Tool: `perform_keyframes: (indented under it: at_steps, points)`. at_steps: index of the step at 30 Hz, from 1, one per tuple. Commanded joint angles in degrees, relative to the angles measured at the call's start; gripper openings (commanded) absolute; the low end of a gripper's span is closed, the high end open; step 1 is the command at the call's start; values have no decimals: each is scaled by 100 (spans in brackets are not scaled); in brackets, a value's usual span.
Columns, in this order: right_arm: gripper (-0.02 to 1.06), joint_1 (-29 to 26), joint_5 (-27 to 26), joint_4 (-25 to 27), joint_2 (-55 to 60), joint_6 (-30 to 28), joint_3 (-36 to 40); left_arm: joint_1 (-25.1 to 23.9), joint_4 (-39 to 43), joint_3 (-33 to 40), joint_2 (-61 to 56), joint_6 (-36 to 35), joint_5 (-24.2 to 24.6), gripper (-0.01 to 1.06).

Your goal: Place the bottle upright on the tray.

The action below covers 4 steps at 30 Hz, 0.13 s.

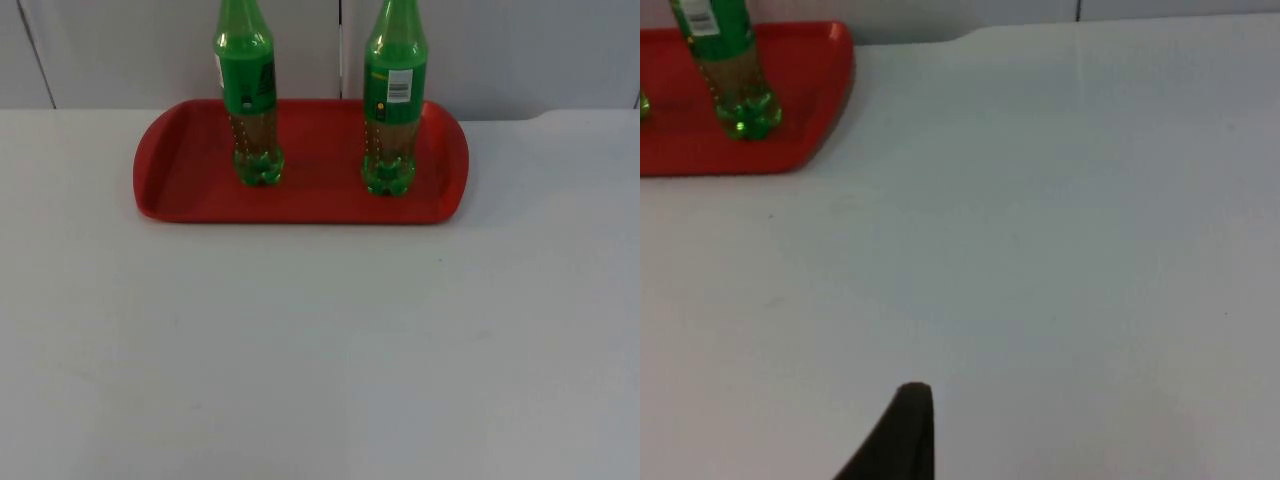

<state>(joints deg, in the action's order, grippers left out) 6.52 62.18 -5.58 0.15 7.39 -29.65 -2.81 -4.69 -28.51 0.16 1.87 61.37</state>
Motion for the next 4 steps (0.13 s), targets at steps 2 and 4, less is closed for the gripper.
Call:
perform_keyframes:
  at_steps: [2,4]
  points:
    - [105,-271,-21,-27,-15,-52,8,-16,0,20,-16,-19,8,105]
    - [105,-354,-21,-27,-15,-52,8,-16,0,20,-16,-19,8,105]
